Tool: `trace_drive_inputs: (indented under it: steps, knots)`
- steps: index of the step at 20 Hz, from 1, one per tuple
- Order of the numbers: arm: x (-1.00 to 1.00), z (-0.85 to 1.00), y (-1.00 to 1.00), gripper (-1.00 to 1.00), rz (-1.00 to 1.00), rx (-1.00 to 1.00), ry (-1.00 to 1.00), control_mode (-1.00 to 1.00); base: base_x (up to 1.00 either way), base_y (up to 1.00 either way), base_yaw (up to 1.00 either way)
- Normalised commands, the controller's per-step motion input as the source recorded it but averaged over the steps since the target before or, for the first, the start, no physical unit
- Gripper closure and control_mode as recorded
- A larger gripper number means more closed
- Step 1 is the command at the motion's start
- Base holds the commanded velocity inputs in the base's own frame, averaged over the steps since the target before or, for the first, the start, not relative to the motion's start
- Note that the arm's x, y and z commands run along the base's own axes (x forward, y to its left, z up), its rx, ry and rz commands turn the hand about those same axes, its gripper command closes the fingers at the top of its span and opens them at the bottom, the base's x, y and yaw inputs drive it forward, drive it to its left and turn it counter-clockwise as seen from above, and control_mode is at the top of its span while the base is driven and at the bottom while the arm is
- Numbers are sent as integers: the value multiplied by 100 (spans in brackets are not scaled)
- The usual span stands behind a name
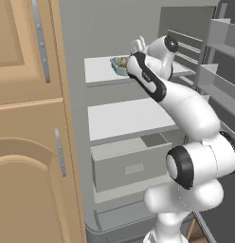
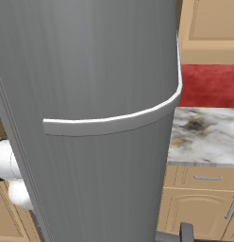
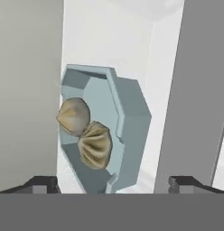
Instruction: Place two dumplings into each of the tupperware containers and then place the containers in the fridge.
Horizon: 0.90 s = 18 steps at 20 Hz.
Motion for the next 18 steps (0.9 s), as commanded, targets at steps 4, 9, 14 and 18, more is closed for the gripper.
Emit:
trace_drive_inputs:
  steps: [4,9,14,18]
  knots:
    - [-69,7,0,-100,0,0,-35,-100,0,0,0]
    - [-100,43,-1,-100,-2,-1,-8,-100,0,0,0]
    - [-100,56,-7,-100,-3,-1,7,-100,0,0,0]
    - [-100,55,0,-100,0,-9,24,-100,0,0,0]
